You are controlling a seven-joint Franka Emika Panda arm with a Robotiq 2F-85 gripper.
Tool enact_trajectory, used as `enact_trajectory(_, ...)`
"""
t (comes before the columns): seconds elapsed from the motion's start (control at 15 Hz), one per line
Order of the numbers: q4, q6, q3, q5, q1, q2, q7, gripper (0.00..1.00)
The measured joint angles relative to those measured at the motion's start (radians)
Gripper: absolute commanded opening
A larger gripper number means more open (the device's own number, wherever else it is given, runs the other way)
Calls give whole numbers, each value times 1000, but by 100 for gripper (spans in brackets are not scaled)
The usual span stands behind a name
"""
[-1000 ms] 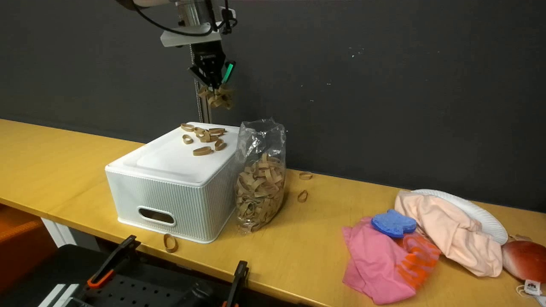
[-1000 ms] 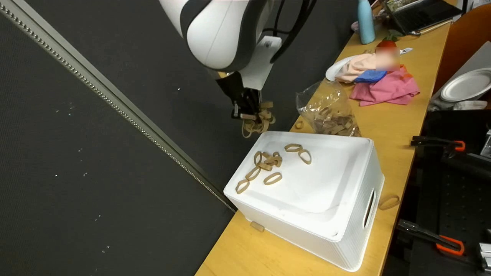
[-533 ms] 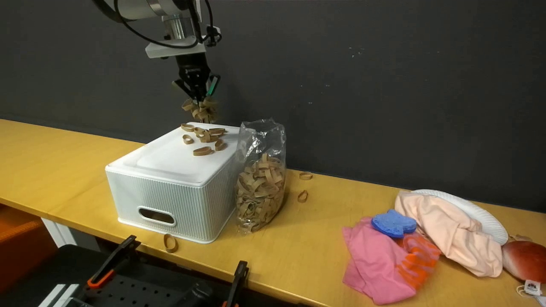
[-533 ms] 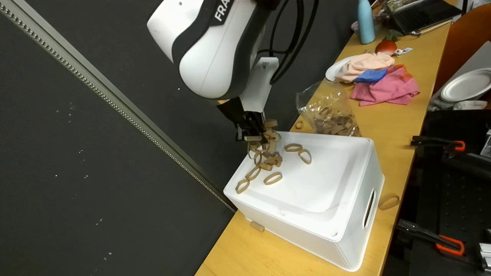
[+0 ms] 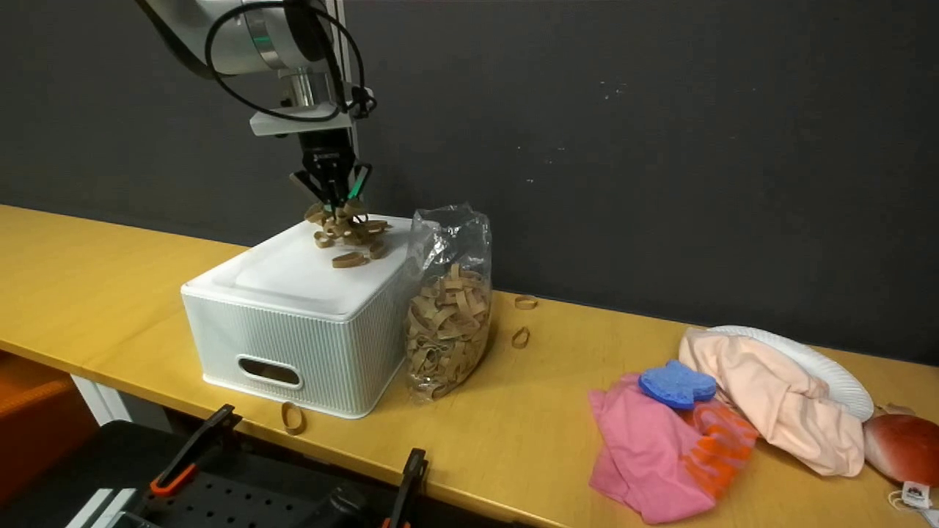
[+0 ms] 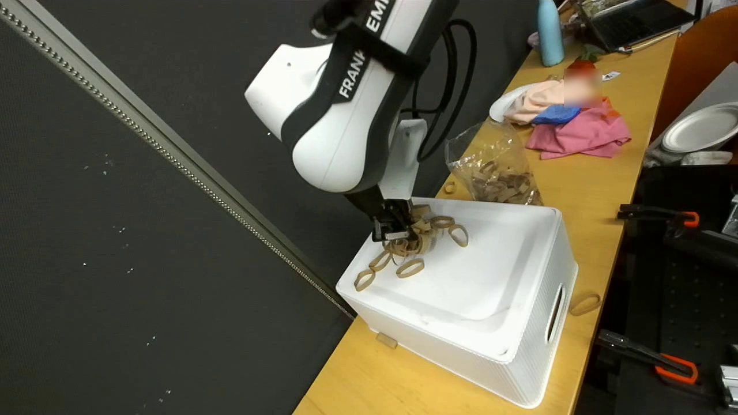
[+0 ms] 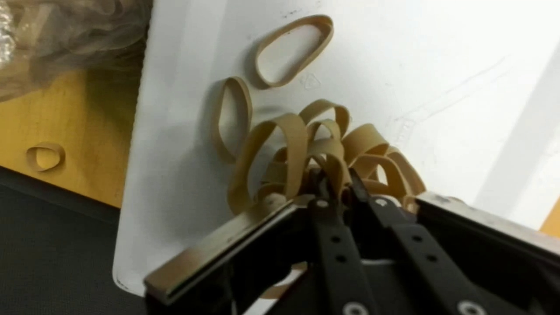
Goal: Take the rubber bands out of the plastic bag
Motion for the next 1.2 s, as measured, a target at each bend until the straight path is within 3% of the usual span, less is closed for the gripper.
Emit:
enact_trajectory(0.53,0,0,1,-1,12,-22,-3,99)
enact_trajectory(1.2,2,0,-8,-36,5,-59,-1,100)
